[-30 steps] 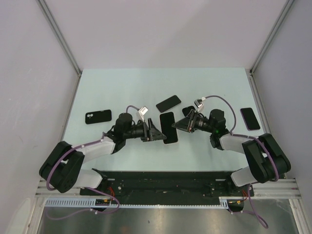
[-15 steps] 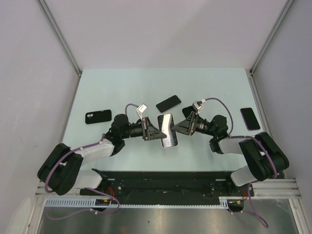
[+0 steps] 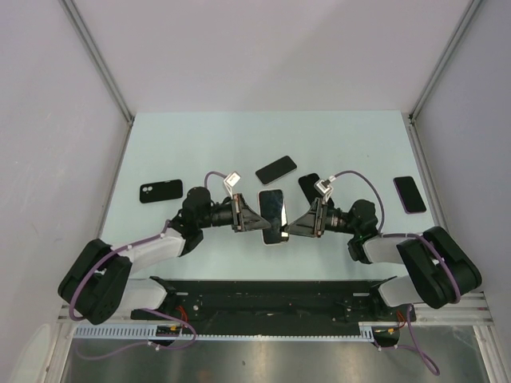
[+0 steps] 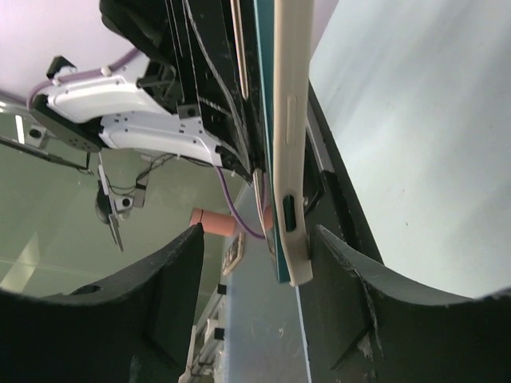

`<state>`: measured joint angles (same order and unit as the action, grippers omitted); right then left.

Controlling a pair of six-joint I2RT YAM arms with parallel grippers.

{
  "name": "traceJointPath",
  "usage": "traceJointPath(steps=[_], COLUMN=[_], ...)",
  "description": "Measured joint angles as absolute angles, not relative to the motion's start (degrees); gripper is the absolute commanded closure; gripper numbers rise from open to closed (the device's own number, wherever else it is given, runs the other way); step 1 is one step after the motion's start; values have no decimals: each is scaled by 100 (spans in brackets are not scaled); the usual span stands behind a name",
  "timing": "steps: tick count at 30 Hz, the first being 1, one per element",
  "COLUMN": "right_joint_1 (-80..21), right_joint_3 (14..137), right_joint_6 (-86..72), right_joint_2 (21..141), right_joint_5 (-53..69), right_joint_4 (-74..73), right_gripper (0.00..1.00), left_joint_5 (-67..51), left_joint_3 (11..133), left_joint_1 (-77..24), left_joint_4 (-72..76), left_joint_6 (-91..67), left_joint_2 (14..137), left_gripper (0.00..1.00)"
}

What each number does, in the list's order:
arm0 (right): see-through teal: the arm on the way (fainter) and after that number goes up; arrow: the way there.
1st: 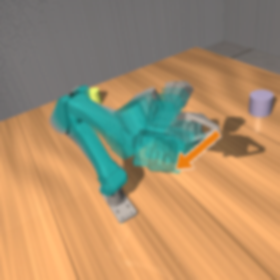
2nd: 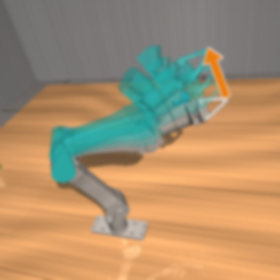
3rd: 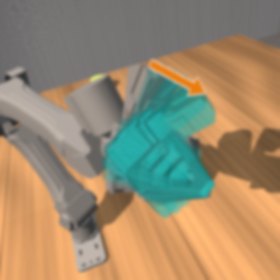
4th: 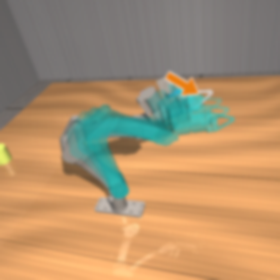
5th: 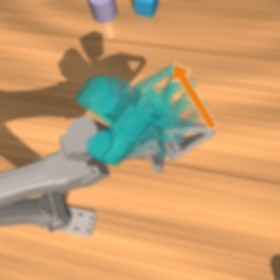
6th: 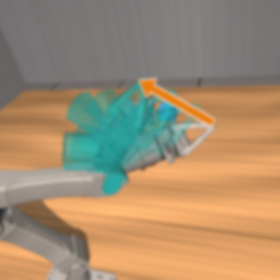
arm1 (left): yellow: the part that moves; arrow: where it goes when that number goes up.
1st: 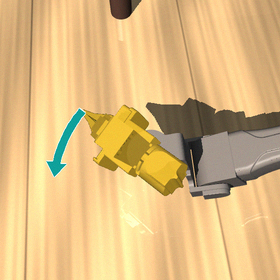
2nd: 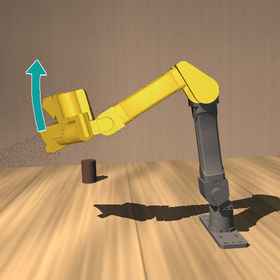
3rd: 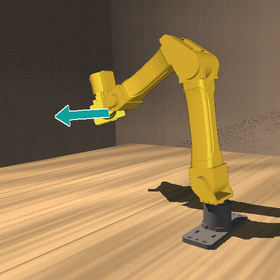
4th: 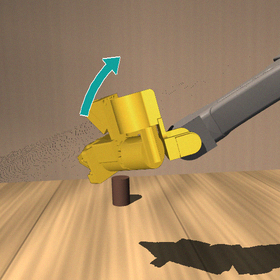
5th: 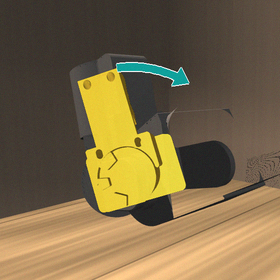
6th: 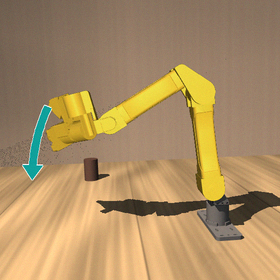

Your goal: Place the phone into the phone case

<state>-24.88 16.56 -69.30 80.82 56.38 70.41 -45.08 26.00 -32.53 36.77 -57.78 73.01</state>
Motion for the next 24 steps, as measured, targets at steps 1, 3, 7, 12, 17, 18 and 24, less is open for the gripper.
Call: traceJointPath(steps=[1,3,7,12,17,18,24], right_joint_1=[-2499,-2521,-2576,-2665,-2779,-2792,-2779], right_joint_3=[1577,1516,1500,1500,1500,1500,1450], right_joint_6=[-6860,-6777,-6659,-6504,-6438,-6431,-6429], right_joint_2=[8020,7961,7913,7920,8036,8047,8055], right_joint_5=[5669,5701,5686,5662,5664,5662,5570], right_joint_4=[7000,6943,6866,6799,6785,6785,6661], right_gripper=[42,42,41,40,56,61,100], left_joint_5=[-4484,-4471,-4475,-4469,-4381,-4375,-4362], left_joint_3=[2604,2606,2663,2670,2670,2670,2727], left_joint_1=[-3251,-3253,-3253,-3253,-3249,-3249,-3249], left_joint_4=[3601,3516,3371,3363,3461,3472,3308], left_joint_6=[-5743,-5688,-5647,-5655,-5697,-5708,-5621], left_joint_2=[7258,7207,7192,7201,7203,7203,7199], left_gripper=[100,100,100,100,100,100,100])
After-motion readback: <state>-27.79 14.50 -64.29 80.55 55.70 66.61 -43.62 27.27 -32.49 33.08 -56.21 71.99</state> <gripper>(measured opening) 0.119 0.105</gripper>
